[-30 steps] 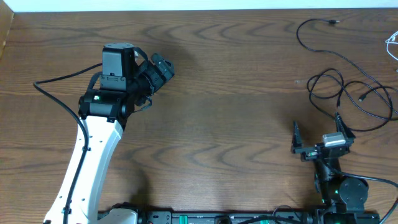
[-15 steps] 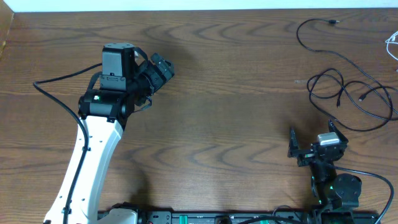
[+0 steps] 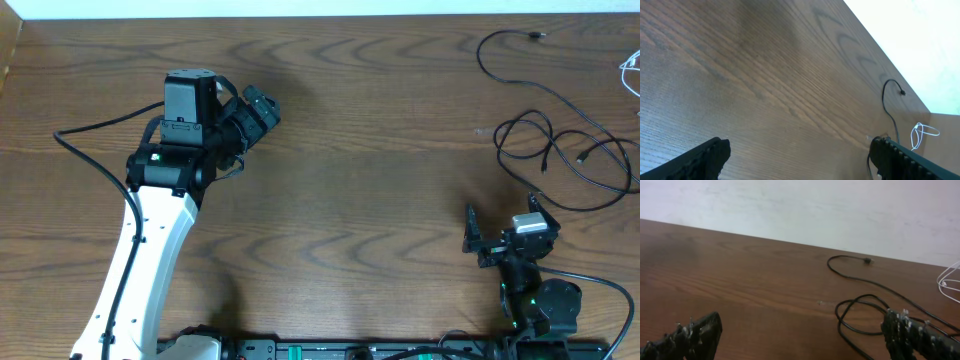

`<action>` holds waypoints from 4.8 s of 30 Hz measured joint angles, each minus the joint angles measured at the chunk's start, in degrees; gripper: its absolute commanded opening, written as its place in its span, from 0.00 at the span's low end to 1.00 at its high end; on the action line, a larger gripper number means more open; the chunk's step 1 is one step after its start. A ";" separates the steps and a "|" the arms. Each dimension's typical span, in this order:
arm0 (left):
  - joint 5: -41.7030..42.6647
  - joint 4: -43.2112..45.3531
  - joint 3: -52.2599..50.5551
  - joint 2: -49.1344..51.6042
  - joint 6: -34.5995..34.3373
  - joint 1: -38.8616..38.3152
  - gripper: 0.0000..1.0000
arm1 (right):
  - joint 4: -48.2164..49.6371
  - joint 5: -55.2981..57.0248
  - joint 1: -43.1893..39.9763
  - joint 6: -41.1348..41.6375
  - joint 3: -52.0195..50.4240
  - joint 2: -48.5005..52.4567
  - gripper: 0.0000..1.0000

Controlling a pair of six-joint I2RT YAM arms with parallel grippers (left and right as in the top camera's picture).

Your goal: Untangle cables

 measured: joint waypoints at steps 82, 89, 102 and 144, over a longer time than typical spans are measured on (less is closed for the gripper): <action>-16.31 38.47 -69.07 -76.61 43.30 8.28 0.96 | 0.00 0.20 0.00 0.00 0.00 0.00 0.99; -16.22 33.75 -68.98 -76.74 43.30 8.28 0.96 | 0.02 0.20 0.00 0.00 0.00 0.00 0.99; -16.00 32.37 -68.54 -76.83 43.30 8.28 0.96 | 0.00 0.20 0.00 0.00 0.00 0.00 0.99; -16.00 32.35 -68.54 -76.83 43.30 8.28 0.96 | 0.00 0.20 0.00 0.00 0.00 0.00 0.99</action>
